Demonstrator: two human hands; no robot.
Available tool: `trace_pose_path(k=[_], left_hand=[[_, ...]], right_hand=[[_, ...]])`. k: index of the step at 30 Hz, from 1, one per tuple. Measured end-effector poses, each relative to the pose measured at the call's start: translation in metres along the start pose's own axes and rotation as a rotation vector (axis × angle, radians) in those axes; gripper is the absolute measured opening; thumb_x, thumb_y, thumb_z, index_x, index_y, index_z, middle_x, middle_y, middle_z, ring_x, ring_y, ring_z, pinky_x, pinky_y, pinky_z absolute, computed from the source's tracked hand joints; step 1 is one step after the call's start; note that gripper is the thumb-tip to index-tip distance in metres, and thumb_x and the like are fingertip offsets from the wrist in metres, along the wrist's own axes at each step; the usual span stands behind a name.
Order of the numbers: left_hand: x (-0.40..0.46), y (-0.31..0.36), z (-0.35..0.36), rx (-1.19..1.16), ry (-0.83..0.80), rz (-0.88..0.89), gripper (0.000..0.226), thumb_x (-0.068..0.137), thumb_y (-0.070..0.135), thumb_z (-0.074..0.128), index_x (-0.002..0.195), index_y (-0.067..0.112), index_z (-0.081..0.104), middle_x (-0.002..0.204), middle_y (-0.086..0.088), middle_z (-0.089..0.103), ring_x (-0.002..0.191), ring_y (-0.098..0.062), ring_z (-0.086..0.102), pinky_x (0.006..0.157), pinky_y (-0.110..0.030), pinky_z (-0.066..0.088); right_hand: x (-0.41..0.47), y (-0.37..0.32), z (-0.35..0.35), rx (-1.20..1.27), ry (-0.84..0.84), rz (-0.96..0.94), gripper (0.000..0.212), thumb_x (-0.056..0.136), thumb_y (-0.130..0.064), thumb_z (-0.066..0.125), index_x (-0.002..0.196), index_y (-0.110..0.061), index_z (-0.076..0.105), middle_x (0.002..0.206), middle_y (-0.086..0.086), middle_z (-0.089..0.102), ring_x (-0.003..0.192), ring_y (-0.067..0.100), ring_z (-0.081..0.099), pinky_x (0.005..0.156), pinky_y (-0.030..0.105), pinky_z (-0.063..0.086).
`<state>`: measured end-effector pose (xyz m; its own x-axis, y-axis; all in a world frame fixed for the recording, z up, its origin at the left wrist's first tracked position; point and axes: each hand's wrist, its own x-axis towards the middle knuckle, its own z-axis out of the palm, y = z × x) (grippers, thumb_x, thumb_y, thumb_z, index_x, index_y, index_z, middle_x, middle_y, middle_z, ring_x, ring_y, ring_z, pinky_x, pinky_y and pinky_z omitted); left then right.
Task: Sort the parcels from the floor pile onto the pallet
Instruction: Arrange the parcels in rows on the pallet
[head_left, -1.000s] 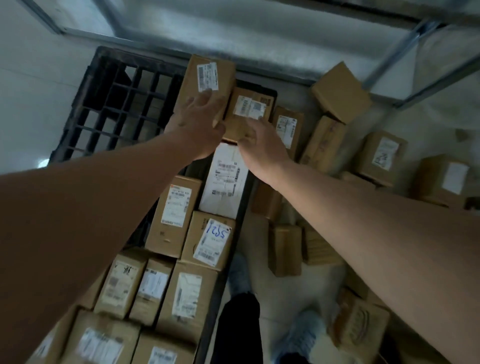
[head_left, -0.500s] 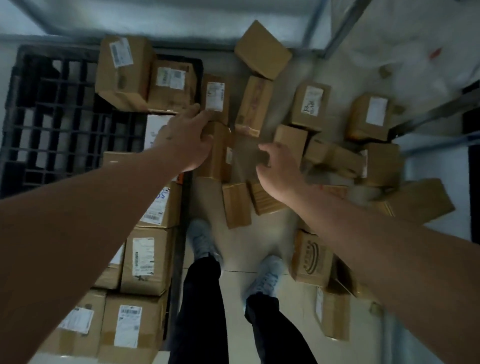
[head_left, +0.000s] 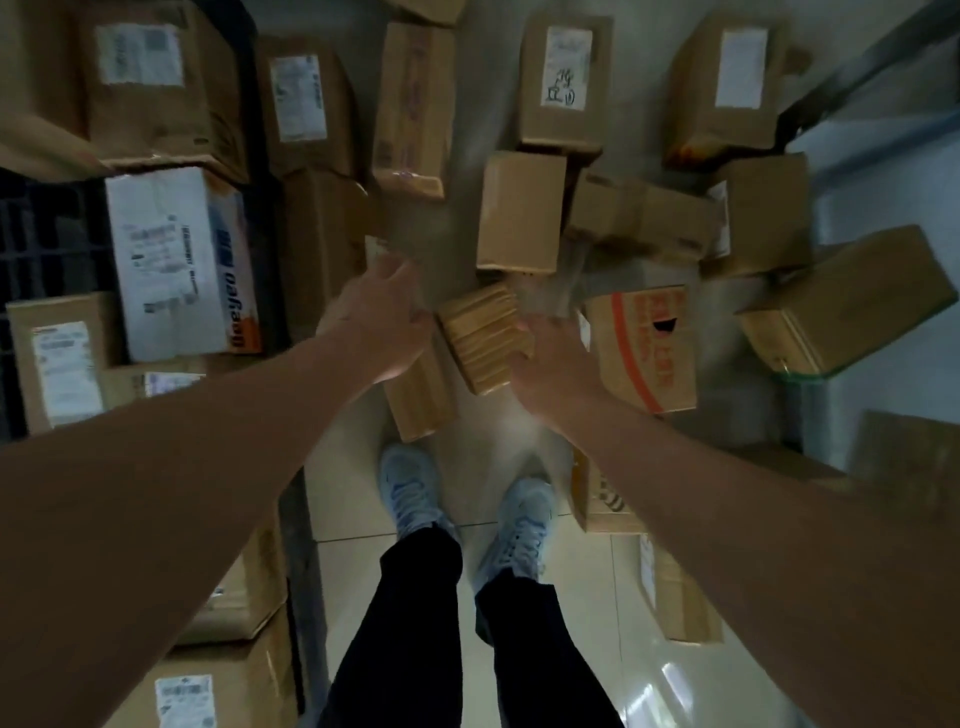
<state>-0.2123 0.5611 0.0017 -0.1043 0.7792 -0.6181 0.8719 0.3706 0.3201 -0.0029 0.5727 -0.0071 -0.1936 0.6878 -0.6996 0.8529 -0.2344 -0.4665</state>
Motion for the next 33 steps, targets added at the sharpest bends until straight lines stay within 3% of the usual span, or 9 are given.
trace_pose_path(k=[4, 11, 15, 18, 21, 26, 29, 31, 33], left_hand=[[0.035, -0.007, 0.056, -0.03, -0.037, -0.084, 0.046, 0.104, 0.035, 0.051, 0.148, 0.022, 0.042, 0.153, -0.006, 0.037, 0.131, -0.035, 0.048, 0.106, -0.051, 0.046], [0.081, -0.047, 0.139, 0.033, -0.069, -0.125, 0.047, 0.101, 0.039, 0.052, 0.145, 0.022, 0.045, 0.149, -0.011, 0.042, 0.134, -0.038, 0.047, 0.109, -0.053, 0.043], [0.105, -0.057, 0.177, 0.273, 0.005, -0.002, 0.05, 0.098, 0.04, 0.05, 0.144, 0.019, 0.048, 0.145, -0.01, 0.05, 0.142, -0.032, 0.04, 0.125, -0.055, 0.016], [0.121, -0.055, 0.198, 0.346, 0.044, 0.029, 0.06, 0.098, 0.04, 0.051, 0.15, 0.014, 0.04, 0.148, -0.012, 0.052, 0.149, -0.031, 0.035, 0.125, -0.058, -0.003], [0.136, -0.055, 0.211, 0.4, 0.05, 0.019, 0.076, 0.096, 0.043, 0.054, 0.158, 0.01, 0.024, 0.151, -0.021, 0.05, 0.153, -0.035, 0.029, 0.122, -0.064, -0.011], [0.151, -0.052, 0.217, 0.326, 0.006, 0.015, 0.092, 0.092, 0.053, 0.056, 0.162, 0.014, 0.01, 0.153, -0.02, 0.048, 0.154, -0.034, 0.027, 0.117, -0.067, -0.019], [0.147, -0.045, 0.207, 0.24, 0.016, -0.02, 0.084, 0.096, 0.055, 0.049, 0.161, 0.013, 0.016, 0.152, -0.016, 0.05, 0.15, -0.033, 0.035, 0.121, -0.065, -0.011], [0.136, -0.04, 0.196, 0.081, 0.059, -0.052, 0.08, 0.098, 0.05, 0.049, 0.16, 0.012, 0.018, 0.146, -0.016, 0.054, 0.139, -0.037, 0.046, 0.124, -0.062, 0.013], [0.121, -0.03, 0.182, -0.155, 0.084, -0.101, 0.077, 0.099, 0.046, 0.05, 0.162, 0.017, 0.015, 0.146, -0.016, 0.048, 0.129, -0.039, 0.052, 0.114, -0.055, 0.038]], right_hand=[[0.039, 0.034, 0.034, 0.005, -0.011, 0.057, 0.046, 0.105, -0.022, 0.055, 0.15, -0.015, 0.049, 0.152, 0.011, 0.047, 0.138, 0.03, 0.044, 0.093, 0.031, 0.031], [0.099, 0.082, 0.093, 0.045, -0.025, 0.112, 0.058, 0.098, -0.023, 0.06, 0.153, -0.019, 0.042, 0.148, 0.01, 0.045, 0.13, 0.032, 0.051, 0.101, 0.037, 0.045], [0.124, 0.101, 0.117, -0.034, 0.009, 0.143, 0.063, 0.097, -0.031, 0.061, 0.153, -0.018, 0.036, 0.149, 0.01, 0.041, 0.133, 0.034, 0.046, 0.092, 0.034, 0.031], [0.138, 0.112, 0.126, -0.051, -0.005, 0.151, 0.072, 0.097, -0.033, 0.062, 0.159, -0.02, 0.028, 0.156, 0.011, 0.036, 0.139, 0.036, 0.041, 0.104, 0.038, 0.034], [0.148, 0.115, 0.127, 0.019, 0.002, 0.142, 0.084, 0.095, -0.032, 0.066, 0.163, -0.027, 0.019, 0.157, 0.009, 0.039, 0.142, 0.035, 0.041, 0.118, 0.049, 0.036], [0.156, 0.111, 0.125, 0.33, 0.03, 0.293, 0.071, 0.092, -0.031, 0.06, 0.158, -0.025, 0.034, 0.145, 0.009, 0.051, 0.131, 0.036, 0.051, 0.109, 0.054, 0.047], [0.148, 0.102, 0.121, 0.474, 0.066, 0.376, 0.061, 0.088, -0.035, 0.053, 0.147, -0.02, 0.049, 0.14, 0.009, 0.055, 0.128, 0.036, 0.053, 0.105, 0.051, 0.049], [0.134, 0.095, 0.116, 0.556, 0.041, 0.415, 0.053, 0.086, -0.04, 0.049, 0.136, -0.023, 0.054, 0.138, 0.006, 0.052, 0.123, 0.027, 0.05, 0.098, 0.042, 0.046], [0.119, 0.089, 0.111, 0.676, 0.049, 0.443, 0.028, 0.09, -0.041, 0.047, 0.108, -0.024, 0.06, 0.117, 0.006, 0.062, 0.102, 0.02, 0.054, 0.081, 0.036, 0.043]])
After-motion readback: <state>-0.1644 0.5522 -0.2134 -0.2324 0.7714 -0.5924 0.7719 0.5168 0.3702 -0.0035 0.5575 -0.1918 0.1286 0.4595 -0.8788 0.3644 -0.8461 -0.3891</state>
